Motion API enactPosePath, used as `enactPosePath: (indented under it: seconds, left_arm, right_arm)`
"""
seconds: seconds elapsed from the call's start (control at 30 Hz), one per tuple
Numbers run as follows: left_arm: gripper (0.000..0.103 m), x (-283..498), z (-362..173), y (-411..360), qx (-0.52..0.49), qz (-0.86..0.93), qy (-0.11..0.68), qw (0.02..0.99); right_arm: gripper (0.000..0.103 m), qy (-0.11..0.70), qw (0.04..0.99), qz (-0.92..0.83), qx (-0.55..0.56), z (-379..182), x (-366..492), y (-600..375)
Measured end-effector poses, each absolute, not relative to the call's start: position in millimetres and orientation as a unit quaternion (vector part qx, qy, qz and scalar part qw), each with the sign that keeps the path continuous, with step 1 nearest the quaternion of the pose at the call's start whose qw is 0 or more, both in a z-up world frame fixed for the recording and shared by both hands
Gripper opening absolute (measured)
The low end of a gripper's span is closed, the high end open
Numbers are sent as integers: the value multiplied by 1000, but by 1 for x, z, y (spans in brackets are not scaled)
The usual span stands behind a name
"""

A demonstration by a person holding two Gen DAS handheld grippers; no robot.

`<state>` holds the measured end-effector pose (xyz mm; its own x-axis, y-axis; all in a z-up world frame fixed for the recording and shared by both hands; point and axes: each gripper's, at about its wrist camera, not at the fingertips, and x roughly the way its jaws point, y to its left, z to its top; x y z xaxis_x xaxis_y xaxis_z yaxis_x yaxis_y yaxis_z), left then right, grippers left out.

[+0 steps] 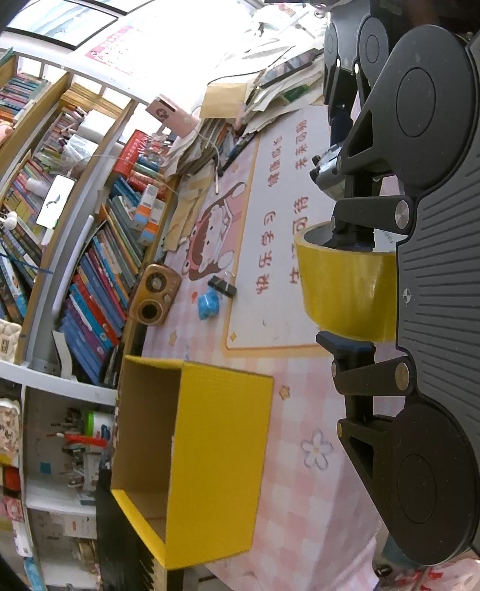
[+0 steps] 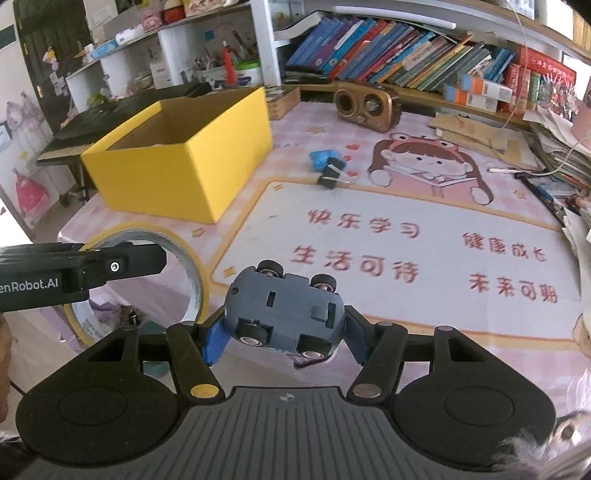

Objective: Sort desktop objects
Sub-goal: 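Carry the tape roll and toy car toward the yellow box with both tools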

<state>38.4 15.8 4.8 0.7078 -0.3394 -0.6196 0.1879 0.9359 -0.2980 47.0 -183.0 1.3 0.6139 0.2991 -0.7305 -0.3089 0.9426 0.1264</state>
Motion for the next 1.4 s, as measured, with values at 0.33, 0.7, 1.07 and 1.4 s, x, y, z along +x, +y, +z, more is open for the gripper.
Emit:
enactPosePath:
  seconds: [0.33, 0.7, 1.07, 1.4]
  left_arm:
    - [39, 19, 5, 50, -111, -133, 349, 921]
    - [39, -1, 8, 92, -132, -83, 331, 931]
    - [39, -8, 12, 114, -145, -51, 321, 934]
    - [39, -3, 14, 129, -165, -26, 313, 935]
  right_arm:
    - [61, 404, 895, 187, -12, 1, 30, -145]
    - [61, 396, 887, 232, -36, 4, 27, -101]
    - [61, 385, 879, 274, -60, 9, 32, -69]
    - [61, 388, 873, 288, -62, 10, 43, -60]
